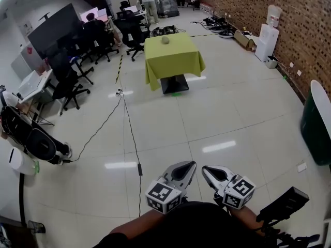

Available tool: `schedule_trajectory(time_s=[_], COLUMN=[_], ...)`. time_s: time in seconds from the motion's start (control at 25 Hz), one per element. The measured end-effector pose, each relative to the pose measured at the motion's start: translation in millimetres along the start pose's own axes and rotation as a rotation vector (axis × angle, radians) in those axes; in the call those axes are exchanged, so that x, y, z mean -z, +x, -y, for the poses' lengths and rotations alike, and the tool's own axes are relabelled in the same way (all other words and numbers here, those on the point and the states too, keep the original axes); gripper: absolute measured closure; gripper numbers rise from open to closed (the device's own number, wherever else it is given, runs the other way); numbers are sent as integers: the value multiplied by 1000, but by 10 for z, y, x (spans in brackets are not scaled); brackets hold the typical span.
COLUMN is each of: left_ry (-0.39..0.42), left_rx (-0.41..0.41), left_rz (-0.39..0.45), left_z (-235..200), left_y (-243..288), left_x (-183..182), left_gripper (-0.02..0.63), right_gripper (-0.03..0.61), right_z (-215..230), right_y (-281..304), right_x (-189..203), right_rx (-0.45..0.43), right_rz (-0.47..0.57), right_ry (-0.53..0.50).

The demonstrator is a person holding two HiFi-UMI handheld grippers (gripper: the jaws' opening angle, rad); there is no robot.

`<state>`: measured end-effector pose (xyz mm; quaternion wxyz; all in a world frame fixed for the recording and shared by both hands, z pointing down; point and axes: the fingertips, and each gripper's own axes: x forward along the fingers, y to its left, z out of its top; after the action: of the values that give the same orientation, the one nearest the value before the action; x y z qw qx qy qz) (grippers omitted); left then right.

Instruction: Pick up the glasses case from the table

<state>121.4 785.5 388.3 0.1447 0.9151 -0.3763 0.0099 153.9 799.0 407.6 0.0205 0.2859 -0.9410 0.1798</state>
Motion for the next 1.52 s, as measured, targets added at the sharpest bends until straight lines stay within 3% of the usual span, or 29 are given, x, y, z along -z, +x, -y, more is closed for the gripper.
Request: schedule_trajectory(time_s=[0.4, 0.6, 0.84, 1.32, 1.52], left_ry=[-46, -77, -92, -125, -117], left_rx=[-24, -33, -38, -18, -47], left_rz=[42, 31, 34, 30, 37], left_z=[-835, -1313, -1689, -1915, -2032], left_y=[143, 78, -7, 25, 84], left_x=[-319, -223, -356, -376, -399], left_gripper=[609, 609, 609, 609, 609], right_gripper=[575, 575, 575, 575, 575], right_z=[256, 307, 290, 428, 502], right_y=[740, 1271, 1615, 1802, 1922], right_x=[-265, -168, -276, -376, -385], right_rx=[-4, -22, -13, 27, -8], right_rz=[-40, -62, -64, -68, -65], right_ry=[-23, -22, -19, -12, -17])
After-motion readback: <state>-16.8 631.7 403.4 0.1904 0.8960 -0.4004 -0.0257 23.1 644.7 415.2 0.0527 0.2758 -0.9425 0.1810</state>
